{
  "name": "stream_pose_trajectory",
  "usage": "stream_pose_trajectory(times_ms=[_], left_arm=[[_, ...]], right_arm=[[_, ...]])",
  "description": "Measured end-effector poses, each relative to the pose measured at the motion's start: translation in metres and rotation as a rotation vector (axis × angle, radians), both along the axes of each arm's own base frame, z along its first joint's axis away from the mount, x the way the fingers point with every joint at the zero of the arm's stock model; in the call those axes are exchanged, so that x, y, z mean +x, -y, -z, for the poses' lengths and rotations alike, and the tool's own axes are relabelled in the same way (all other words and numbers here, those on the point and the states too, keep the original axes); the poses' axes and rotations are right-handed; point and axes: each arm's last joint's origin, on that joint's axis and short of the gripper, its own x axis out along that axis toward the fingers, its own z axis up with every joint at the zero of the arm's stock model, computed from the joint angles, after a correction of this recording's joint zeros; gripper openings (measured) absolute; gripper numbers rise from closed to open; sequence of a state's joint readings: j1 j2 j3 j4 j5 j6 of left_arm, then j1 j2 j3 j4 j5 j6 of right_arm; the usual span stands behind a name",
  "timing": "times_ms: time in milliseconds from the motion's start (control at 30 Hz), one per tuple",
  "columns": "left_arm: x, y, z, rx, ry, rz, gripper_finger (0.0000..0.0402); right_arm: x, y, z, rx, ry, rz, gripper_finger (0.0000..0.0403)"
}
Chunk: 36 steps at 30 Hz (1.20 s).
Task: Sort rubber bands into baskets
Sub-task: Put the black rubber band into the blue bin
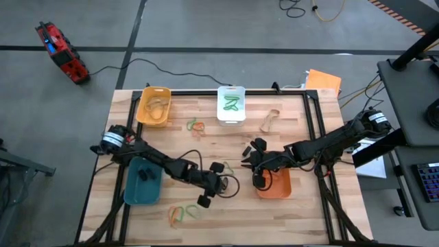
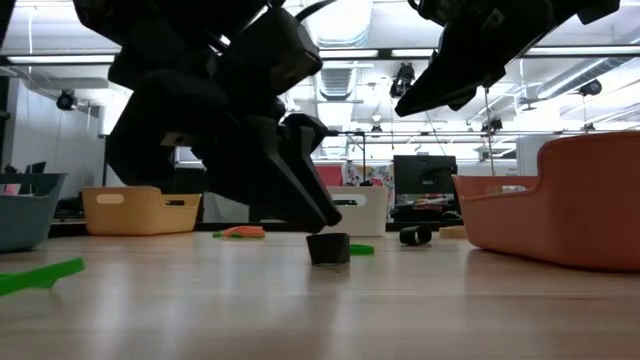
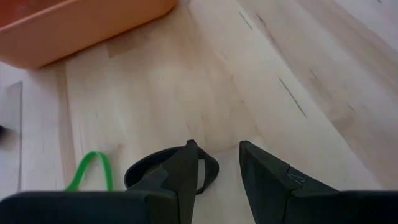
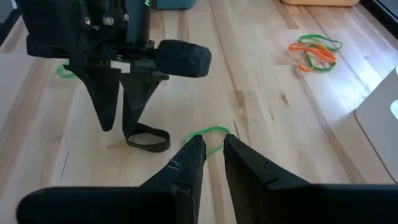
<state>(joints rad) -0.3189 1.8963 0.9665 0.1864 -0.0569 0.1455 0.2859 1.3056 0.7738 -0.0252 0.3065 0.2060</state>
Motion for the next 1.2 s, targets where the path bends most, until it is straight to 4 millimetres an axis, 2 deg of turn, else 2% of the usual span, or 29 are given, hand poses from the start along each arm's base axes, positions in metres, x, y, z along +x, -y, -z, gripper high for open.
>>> stream_pose_trajectory(times_ms=[267, 633, 800, 1000, 1200], left_arm=[[0.003, -0.008, 0.011, -0.041, -0.046, 0.002, 0.0103], [0.004, -0.011, 0.012, -0.040, -0.050, 0.006, 0.0130], [0.003, -0.013, 0.013, -0.038, -0.055, 0.003, 0.0128], [0.001, -0.014, 0.016, -0.046, -0.067, 0.002, 0.0097], [0.001, -0.014, 0.016, -0.048, -0.068, 0.004, 0.0019]], right_arm=[[0.000, 0.000, 0.000, -0.007, 0.000, -0.005, 0.0057], [0.000, 0.000, 0.000, -0.006, 0.000, -0.004, 0.0057], [0.000, 0.000, 0.000, -0.004, 0.000, -0.003, 0.0057], [0.000, 0.000, 0.000, -0.004, 0.000, -0.003, 0.0057], [0.000, 0.000, 0.000, -0.004, 0.000, -0.002, 0.0057]])
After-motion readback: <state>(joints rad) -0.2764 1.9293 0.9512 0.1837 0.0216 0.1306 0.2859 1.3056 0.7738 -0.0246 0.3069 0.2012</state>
